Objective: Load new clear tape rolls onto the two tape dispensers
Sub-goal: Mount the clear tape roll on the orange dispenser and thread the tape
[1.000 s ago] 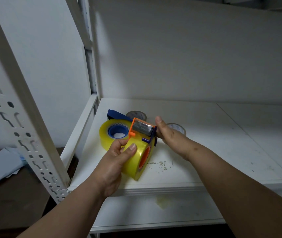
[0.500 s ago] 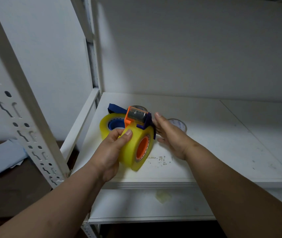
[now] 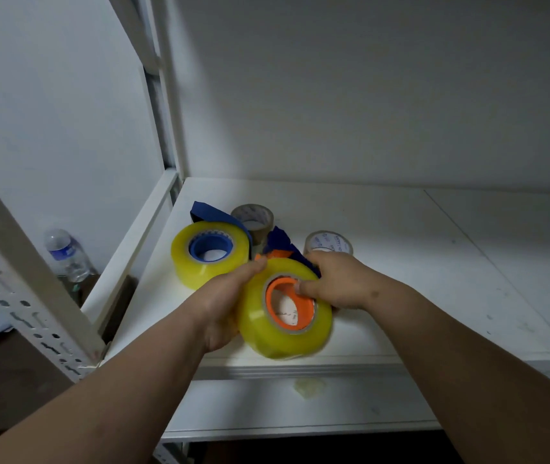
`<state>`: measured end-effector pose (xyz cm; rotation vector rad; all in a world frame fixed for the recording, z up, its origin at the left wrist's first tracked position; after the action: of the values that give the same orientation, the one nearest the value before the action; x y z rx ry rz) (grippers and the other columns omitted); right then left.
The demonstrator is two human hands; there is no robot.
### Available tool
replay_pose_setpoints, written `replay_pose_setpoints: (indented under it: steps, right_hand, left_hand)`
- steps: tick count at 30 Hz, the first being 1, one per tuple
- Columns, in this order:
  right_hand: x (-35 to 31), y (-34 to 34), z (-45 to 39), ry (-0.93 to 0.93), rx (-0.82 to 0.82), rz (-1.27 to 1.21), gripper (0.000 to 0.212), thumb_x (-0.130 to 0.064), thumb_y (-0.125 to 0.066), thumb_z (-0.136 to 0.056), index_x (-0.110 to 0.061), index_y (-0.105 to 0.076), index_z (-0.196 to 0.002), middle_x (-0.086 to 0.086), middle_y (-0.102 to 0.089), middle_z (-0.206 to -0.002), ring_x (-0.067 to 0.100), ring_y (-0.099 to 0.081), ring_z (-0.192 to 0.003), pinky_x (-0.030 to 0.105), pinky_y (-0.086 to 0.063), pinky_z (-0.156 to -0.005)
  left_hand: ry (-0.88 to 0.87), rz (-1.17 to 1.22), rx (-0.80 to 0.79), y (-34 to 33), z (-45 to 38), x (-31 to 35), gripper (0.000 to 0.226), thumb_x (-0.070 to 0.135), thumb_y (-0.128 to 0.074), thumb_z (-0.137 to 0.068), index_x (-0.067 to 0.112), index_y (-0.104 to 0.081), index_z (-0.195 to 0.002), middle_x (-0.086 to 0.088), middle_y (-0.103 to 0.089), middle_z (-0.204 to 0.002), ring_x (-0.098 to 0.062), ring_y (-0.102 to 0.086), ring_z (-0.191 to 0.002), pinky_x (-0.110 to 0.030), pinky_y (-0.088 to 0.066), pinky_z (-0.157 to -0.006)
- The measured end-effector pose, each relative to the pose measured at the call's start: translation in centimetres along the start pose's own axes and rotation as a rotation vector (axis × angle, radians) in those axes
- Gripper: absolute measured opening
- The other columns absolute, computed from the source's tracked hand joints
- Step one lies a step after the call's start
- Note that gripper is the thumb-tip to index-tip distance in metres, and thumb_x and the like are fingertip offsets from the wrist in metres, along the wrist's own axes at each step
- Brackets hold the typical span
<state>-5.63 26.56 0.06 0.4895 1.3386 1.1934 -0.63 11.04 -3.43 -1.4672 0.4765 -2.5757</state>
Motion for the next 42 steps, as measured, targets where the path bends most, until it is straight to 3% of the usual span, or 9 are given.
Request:
replay_pose_setpoints:
  steps: [4,9,12,19,26,30,32,36,42]
  right_hand:
    - [1.2,-0.4,-1.8,-0.026,0.017,0.208,0.040,-0.047,-0.055,-0.087,-0.014,-0.056,-0.109,0.009,-0.062,-0.101,0.024,-0.059,-0.092,0.033,-0.049,-0.074]
    - [3.1,0.8,-3.6,-0.047,0.167,0.296,0.049,-0.043,-0.054,-0.090,-0.007,-0.051,-0.122,0.016,-0.056,-0.124,0.033,-0.052,-0.116,0.033,-0.044,-0.089]
    - [4.5,2.3,-4.4,-0.046,0.323,0.235,0.047,-0.037,-0.057,-0.089,-0.007,-0.049,-0.124,0.016,-0.054,-0.123,0.034,-0.050,-0.116,0.034,-0.043,-0.088]
    - [4.5,3.2,-4.2,0.077,0.494,0.305,0.038,-0.041,-0.052,-0.083,-0.013,-0.056,-0.109,0.011,-0.051,-0.118,0.034,-0.044,-0.119,0.041,-0.043,-0.094]
    - [3.4,2.0,-2.7,0.122,0.357,0.216,0.025,-0.050,-0.056,-0.079,-0.034,-0.064,-0.098,-0.010,-0.057,-0.103,0.019,-0.044,-0.114,0.037,-0.023,-0.097]
    - [3.8,1.6,-1.8,0.044,0.167,0.176,0.057,-0.069,-0.051,-0.056,-0.040,-0.063,-0.103,-0.011,-0.056,-0.113,0.013,-0.037,-0.121,0.035,-0.016,-0.101]
    - [3.8,1.7,-1.2,0.039,0.114,0.231,0.063,-0.076,-0.051,-0.059,-0.040,-0.061,-0.110,-0.009,-0.055,-0.119,0.012,-0.035,-0.124,0.039,-0.014,-0.107]
    - [4.2,1.9,-0.7,0.060,0.114,0.312,0.046,-0.045,-0.065,-0.076,-0.039,-0.054,-0.120,-0.009,-0.054,-0.122,0.015,-0.036,-0.128,0.045,-0.013,-0.111]
    - [5.7,2.9,-1.0,0.102,0.111,0.342,0.044,-0.046,-0.067,-0.077,-0.039,-0.054,-0.120,-0.010,-0.055,-0.125,0.015,-0.034,-0.131,0.043,-0.009,-0.109]
  left_hand:
    - [-0.047,-0.313,0.142,0.4,-1.3,-0.3,0.040,0.021,-0.069,-0.086,0.013,-0.061,-0.124,-0.010,-0.074,-0.109,-0.027,-0.069,-0.100,-0.040,-0.057,-0.085]
    - [-0.145,-0.656,0.198,-0.6,-2.2,0.7,0.094,0.043,-0.077,-0.065,0.024,-0.037,-0.148,0.002,-0.056,-0.137,-0.022,-0.055,-0.122,-0.044,-0.047,-0.103]
    - [-0.236,-0.778,0.093,-2.4,-2.9,0.8,0.092,0.023,-0.078,-0.078,0.029,-0.026,-0.153,0.006,-0.047,-0.141,-0.018,-0.047,-0.130,-0.041,-0.044,-0.107]
    - [-0.340,-1.237,0.183,-3.7,-5.1,1.0,0.077,0.048,-0.071,-0.080,0.038,-0.036,-0.148,-0.004,-0.030,-0.157,-0.022,-0.035,-0.141,-0.031,-0.032,-0.111]
    - [-0.396,-1.351,0.162,-3.9,-6.6,1.4,0.079,0.057,-0.067,-0.079,0.037,-0.034,-0.149,-0.006,-0.036,-0.153,-0.023,-0.042,-0.135,-0.029,-0.036,-0.105]
    - [-0.401,-1.381,0.170,-4.3,-7.0,1.7,0.082,0.061,-0.063,-0.079,0.035,-0.031,-0.150,-0.006,-0.035,-0.154,-0.023,-0.042,-0.135,-0.032,-0.038,-0.104]
    - [-0.402,-1.391,0.174,-4.6,-7.0,1.7,0.082,0.063,-0.062,-0.079,0.036,-0.030,-0.150,-0.007,-0.032,-0.155,-0.025,-0.043,-0.135,-0.033,-0.039,-0.104]
    - [-0.399,-1.409,0.178,-5.5,-7.0,1.7,0.082,0.065,-0.062,-0.079,0.036,-0.031,-0.150,-0.007,-0.033,-0.153,-0.026,-0.048,-0.130,-0.032,-0.041,-0.100]
    - [-0.353,-1.406,0.157,-7.7,-7.6,1.7,0.080,0.061,-0.061,-0.082,0.038,-0.028,-0.151,-0.009,-0.034,-0.151,-0.028,-0.049,-0.128,-0.032,-0.039,-0.102]
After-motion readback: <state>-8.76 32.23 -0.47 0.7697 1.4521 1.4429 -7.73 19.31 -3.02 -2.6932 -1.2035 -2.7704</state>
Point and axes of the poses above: each hand's wrist, its own z-axis away from the middle knuckle, its own y-axis out of the back of the hand, x = y × z, the point moved 6 cm from there along -z, towards the middle knuckle
